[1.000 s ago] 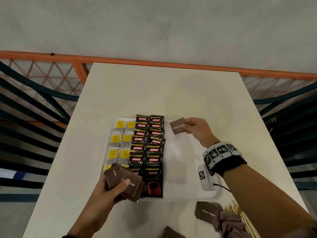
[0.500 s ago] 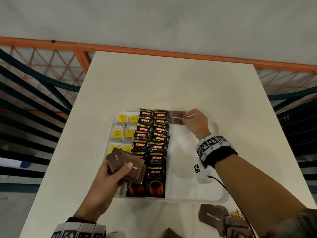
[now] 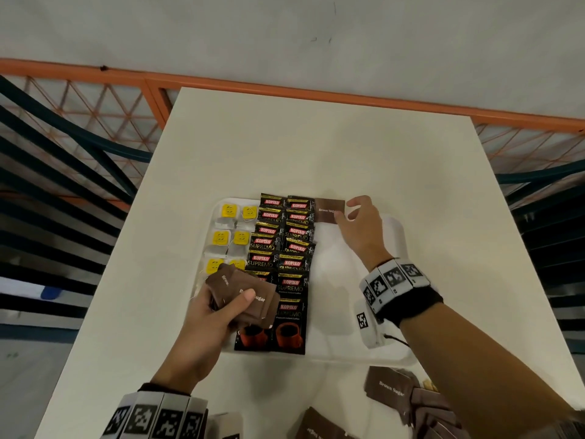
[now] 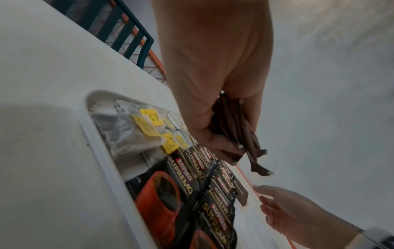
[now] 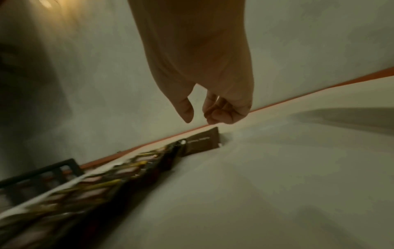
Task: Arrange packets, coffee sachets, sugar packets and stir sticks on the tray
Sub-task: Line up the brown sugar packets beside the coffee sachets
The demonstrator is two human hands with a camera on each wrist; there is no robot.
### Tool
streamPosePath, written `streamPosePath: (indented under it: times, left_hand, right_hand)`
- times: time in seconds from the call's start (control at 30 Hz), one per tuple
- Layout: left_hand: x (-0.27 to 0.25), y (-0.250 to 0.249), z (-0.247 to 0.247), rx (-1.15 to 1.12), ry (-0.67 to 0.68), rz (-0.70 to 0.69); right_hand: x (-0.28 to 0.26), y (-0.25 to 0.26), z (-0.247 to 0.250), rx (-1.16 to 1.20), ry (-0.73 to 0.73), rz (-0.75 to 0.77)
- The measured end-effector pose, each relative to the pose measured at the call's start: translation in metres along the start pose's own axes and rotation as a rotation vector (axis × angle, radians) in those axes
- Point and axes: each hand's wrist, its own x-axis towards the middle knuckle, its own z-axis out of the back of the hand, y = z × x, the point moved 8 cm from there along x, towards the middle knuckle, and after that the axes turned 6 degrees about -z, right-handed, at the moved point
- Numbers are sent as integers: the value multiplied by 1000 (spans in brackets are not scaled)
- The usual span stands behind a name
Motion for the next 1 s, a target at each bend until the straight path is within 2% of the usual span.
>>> streamPosePath:
  times: [0.07, 0.2, 0.27, 0.53, 0.63, 0.8, 1.0]
  left_hand:
    - [1, 0, -4, -25, -3, -5]
    - [1, -4, -15, -60, 20, -9]
    - [0, -6, -18, -60, 25, -11]
    - [-11, -6, -30, -101, 150, 7]
    - [-10, -6, -25, -100, 89, 2]
    - [-10, -1, -22, -84, 42, 9]
    - [-11, 0, -15, -79, 32, 34]
  right_hand:
    - [-29, 10, -11, 2, 149, 28]
    - [-104, 23, -44, 56, 679, 67]
    - [-132, 22, -55, 110, 821, 33]
    - [-146, 15, -55, 434, 724, -60]
    - [-143, 13, -53, 448, 722, -75]
    - [-133, 13, -44, 520, 708, -12]
    - [-73, -15, -4, 522, 289, -111]
